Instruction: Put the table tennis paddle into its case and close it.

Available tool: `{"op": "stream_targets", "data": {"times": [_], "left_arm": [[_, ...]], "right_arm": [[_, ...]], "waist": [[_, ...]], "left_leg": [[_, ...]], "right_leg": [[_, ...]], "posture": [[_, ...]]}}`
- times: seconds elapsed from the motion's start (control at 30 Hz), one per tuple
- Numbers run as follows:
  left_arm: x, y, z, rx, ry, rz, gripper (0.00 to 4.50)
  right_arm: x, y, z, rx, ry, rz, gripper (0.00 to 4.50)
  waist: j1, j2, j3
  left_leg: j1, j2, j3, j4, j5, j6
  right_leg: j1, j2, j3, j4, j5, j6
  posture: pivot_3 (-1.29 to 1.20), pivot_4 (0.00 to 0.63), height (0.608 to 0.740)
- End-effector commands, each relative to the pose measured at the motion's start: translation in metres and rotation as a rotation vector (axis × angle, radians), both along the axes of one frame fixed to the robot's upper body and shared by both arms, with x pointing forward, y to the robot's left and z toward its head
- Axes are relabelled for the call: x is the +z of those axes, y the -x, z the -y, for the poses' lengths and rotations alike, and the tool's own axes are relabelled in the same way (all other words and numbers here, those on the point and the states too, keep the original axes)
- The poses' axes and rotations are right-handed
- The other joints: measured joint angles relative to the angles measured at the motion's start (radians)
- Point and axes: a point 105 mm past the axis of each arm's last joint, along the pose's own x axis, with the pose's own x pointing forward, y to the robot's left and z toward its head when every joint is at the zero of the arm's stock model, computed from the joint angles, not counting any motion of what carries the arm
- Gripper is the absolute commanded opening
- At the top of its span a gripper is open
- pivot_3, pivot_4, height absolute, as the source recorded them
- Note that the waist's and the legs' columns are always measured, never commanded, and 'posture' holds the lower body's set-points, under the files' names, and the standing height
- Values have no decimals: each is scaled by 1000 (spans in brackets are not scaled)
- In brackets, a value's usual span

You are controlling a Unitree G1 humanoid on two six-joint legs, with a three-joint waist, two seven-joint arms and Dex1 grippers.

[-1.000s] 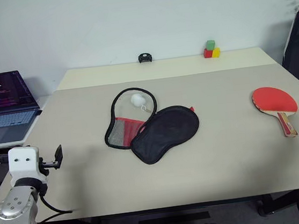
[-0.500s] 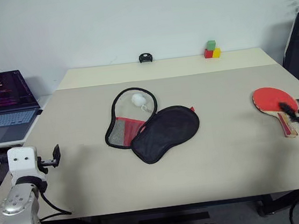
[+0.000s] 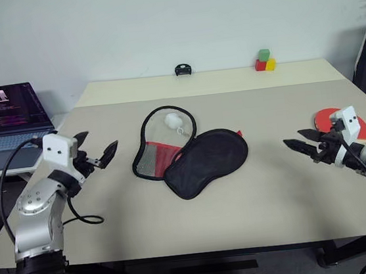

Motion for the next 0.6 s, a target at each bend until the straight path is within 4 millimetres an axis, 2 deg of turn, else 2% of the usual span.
{"op": "stream_targets", "data": {"times": [0.03, 0.17, 0.23, 0.3, 0.37, 0.6], "left_arm": [[13, 5, 5, -98, -10, -14, 4500], [10, 16, 5, -192, -18, -99, 4500], [6, 30, 13, -289, -21, -166, 4500], [2, 41, 20, -369, -32, -224, 4500], [0, 47, 24, -405, -45, -254, 4500], [5, 56, 33, -487, -74, -285, 4500]], "right_arm": [[13, 12, -7, 45, 28, 4, 3712], [14, 23, -15, 91, 30, -28, 3712], [10, 25, -19, 112, 18, -68, 3712], [5, 24, -25, 128, -3, -110, 4110], [2, 22, -29, 134, -22, -131, 4461], [-19, -4, -55, 76, -91, -246, 4461]], "waist": [[-2, 0, 0], [-12, 0, 0], [-16, 0, 0], [-16, 0, 0], [-14, 0, 0], [-14, 0, 0]], "left_leg": [[0, 0, 0, 0, 0, 0], [0, 0, 0, -1, 0, 0], [0, 0, 0, -1, 0, 0], [0, 0, 0, -1, 0, 0], [0, 0, 0, -1, 0, 0], [1, 0, -1, -1, 0, 0]], "right_leg": [[0, 0, 0, 0, 0, 0], [0, 0, 0, 0, 0, 0], [0, 1, 0, 0, 0, 0], [0, 1, 0, 0, 0, 0], [0, 0, 0, 0, 0, 0], [0, 0, 0, 1, 0, 0]], "posture": [[0, 150, 740], [0, 150, 740], [0, 150, 740], [0, 150, 740], [0, 150, 740], [0, 150, 740]]}}
